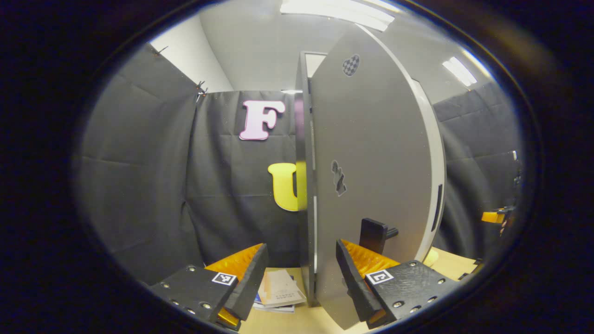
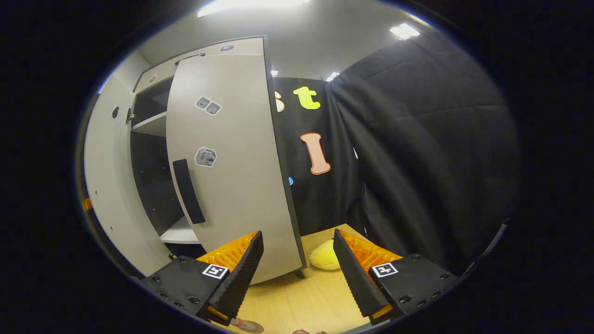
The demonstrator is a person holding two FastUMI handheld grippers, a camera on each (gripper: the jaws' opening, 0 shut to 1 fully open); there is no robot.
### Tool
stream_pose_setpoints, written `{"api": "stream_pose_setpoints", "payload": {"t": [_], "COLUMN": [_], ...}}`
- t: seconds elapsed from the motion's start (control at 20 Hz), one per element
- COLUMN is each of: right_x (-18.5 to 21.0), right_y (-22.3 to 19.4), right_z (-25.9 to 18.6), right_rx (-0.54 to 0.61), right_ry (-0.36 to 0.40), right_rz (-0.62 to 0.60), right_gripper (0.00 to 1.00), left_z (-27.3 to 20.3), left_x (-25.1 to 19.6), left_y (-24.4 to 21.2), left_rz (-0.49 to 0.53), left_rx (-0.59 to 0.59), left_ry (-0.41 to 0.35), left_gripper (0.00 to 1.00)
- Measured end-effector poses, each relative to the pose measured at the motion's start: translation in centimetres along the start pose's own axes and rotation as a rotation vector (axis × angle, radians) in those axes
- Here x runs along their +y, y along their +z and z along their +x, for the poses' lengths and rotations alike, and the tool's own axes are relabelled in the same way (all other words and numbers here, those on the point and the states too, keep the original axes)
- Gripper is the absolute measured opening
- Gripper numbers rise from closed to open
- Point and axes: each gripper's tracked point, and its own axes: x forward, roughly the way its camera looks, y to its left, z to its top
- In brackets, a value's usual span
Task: Grasp the bottle in the cabinet with the left hand and place it on the coaster, then close the right door with the right hand and the left door with the left hand.
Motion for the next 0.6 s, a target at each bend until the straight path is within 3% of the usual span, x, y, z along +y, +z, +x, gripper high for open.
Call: {"api": "stream_pose_setpoints", "payload": {"t": [0.15, 0.6], "right_x": [-1.0, -5.3], "right_y": [0.0, 0.3], "right_z": [0.7, 2.0], "right_rx": [0.006, 0.023], "right_ry": [0.007, -0.007], "right_rz": [0.020, 0.060], "right_gripper": [0.96, 0.96], "left_z": [0.6, 1.6], "left_x": [-3.4, -7.9], "left_y": [-0.2, 0.3], "left_rz": [-0.018, 0.029], "left_rx": [0.004, 0.009], "left_ry": [-0.015, 0.067], "left_gripper": [0.86, 0.92]}}
